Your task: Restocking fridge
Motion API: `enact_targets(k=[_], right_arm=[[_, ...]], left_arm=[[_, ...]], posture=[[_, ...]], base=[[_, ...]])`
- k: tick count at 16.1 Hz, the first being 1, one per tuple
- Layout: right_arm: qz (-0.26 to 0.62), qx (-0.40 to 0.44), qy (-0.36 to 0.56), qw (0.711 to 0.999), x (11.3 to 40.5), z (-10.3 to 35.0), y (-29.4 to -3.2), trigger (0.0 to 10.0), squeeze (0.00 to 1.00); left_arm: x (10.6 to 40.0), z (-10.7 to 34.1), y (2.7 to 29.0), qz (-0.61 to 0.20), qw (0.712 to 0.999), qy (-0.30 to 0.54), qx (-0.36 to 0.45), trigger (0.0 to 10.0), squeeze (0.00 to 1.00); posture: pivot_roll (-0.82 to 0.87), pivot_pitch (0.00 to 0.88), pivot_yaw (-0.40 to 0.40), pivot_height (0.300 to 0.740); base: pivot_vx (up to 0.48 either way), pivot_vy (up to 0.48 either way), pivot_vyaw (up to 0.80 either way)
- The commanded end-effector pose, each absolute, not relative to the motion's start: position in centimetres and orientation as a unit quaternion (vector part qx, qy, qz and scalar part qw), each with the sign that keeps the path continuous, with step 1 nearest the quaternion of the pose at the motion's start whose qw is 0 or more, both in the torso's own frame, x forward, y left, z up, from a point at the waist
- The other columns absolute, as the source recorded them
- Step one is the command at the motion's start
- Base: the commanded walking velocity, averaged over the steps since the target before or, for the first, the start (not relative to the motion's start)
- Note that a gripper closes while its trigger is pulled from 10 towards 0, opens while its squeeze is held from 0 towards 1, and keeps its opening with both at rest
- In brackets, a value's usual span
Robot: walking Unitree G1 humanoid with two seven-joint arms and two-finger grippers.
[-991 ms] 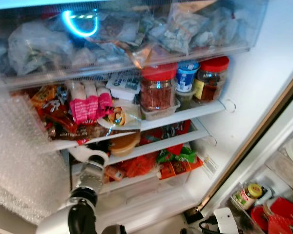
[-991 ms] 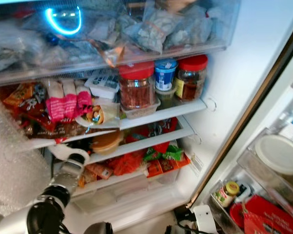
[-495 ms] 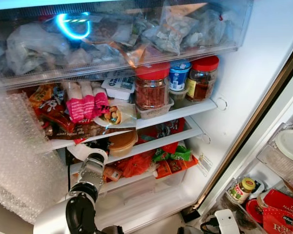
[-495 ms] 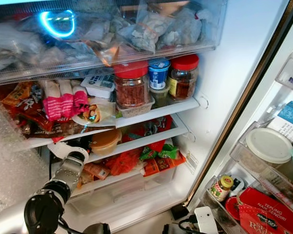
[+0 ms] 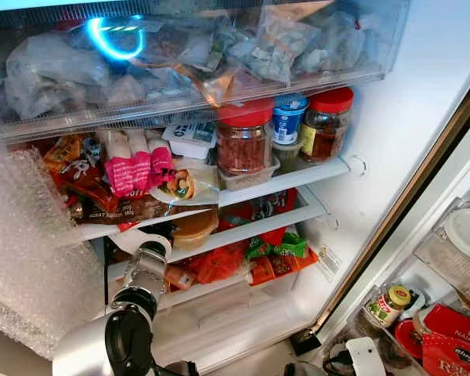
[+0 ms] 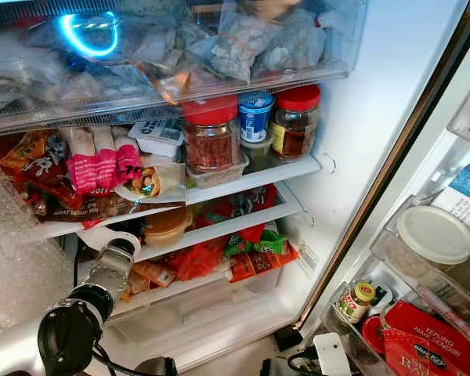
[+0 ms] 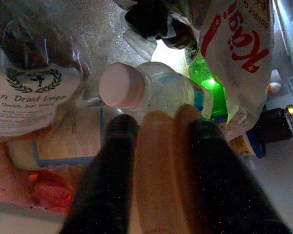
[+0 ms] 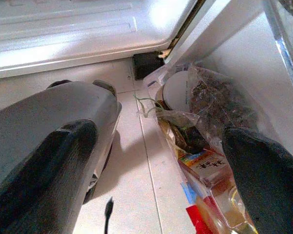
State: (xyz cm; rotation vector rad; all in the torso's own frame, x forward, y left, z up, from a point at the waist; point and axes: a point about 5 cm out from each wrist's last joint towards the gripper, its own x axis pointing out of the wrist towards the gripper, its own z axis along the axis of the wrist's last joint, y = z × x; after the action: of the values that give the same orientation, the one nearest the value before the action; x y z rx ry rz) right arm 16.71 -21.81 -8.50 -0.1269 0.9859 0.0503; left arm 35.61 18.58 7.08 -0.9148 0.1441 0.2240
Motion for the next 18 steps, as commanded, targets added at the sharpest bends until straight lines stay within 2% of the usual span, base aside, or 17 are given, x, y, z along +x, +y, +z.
enact_targets(k=[1, 8, 9, 18], right_arm=[[0.02, -0.06, 0.477, 0.877, 16.2, -8.6, -22.1, 10.0, 0.0], [0.018, -0.052, 0.475, 0.878, 16.4, -8.7, -21.7, 10.0, 0.0], [0.018, -0.051, 0.475, 0.878, 16.4, -8.7, -21.6, 10.0, 0.0], [0.018, -0.047, 0.473, 0.88, 16.6, -8.7, -21.3, 10.0, 0.0]], left_arm=[[36.1, 7.8, 18.6, 0.106, 0.889, 0.062, -0.441, 10.0, 1.0], [35.5, 6.9, 18.5, 0.083, 0.891, 0.077, -0.44, 10.0, 1.0], [35.3, 6.6, 18.4, 0.075, 0.894, 0.081, -0.433, 10.0, 0.0], [34.2, 5.5, 19.1, 0.06, 0.891, 0.074, -0.444, 10.0, 0.0]], posture=[[-0.17, 0.0, -0.04, 0.645], [-0.14, 0.0, -0.024, 0.645], [-0.14, 0.0, -0.018, 0.645], [-0.11, 0.0, -0.001, 0.645]], base=[[0.0, 0.0, 0.0], [0.0, 0.0, 0.0], [0.0, 0.0, 0.0], [0.0, 0.0, 0.0]])
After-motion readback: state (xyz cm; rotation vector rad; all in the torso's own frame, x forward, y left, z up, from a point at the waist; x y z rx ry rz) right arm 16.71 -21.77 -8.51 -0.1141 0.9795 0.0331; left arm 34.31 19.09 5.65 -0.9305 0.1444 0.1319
